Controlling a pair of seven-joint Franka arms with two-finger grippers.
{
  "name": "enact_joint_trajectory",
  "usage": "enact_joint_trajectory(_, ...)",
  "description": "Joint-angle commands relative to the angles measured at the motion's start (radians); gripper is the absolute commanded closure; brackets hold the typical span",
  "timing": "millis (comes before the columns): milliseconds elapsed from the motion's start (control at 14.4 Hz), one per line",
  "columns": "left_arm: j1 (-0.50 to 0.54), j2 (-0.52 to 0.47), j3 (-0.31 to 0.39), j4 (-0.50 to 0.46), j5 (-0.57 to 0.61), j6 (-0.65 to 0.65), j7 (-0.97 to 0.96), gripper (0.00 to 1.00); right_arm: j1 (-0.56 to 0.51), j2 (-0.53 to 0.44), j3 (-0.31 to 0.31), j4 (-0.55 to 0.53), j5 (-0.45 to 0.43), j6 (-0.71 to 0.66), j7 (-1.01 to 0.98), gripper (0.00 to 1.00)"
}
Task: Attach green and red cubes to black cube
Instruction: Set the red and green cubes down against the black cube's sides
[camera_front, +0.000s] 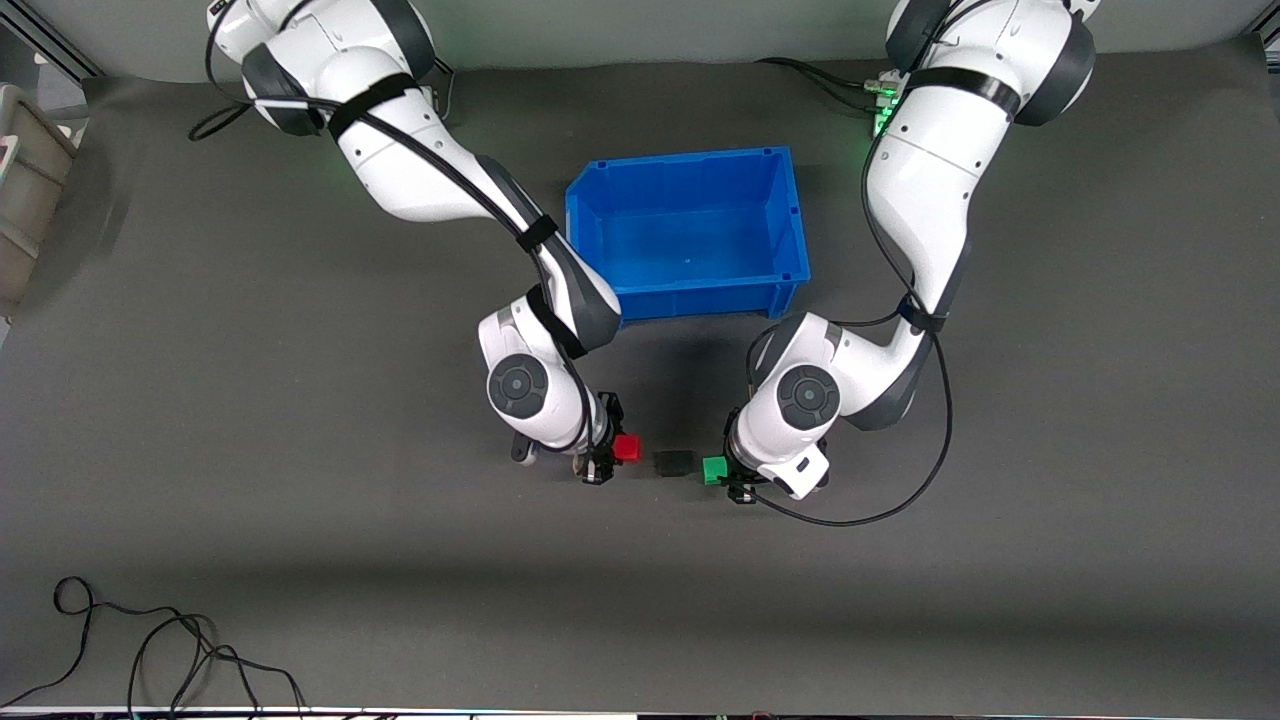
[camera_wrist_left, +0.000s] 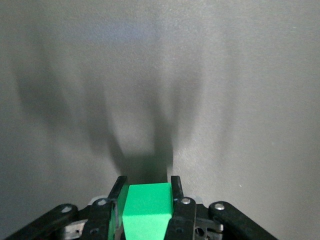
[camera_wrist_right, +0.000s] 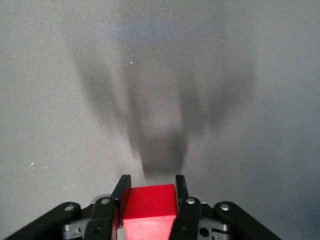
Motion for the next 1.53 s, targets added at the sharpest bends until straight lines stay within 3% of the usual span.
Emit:
enact_joint_trajectory(0, -0.024, 0.02, 0.014, 0.02, -0.006, 0.021, -0.021, 1.0, 0.01, 0.06, -0.012, 0.073, -0.024, 0.044, 0.045, 1.0)
enact_joint_trajectory(1461, -0.05, 0.02, 0.013, 0.029, -0.026, 0.026, -0.024, 1.0, 0.035, 0.129, -0.01, 0.129, -0.03, 0.089, 0.055, 1.0)
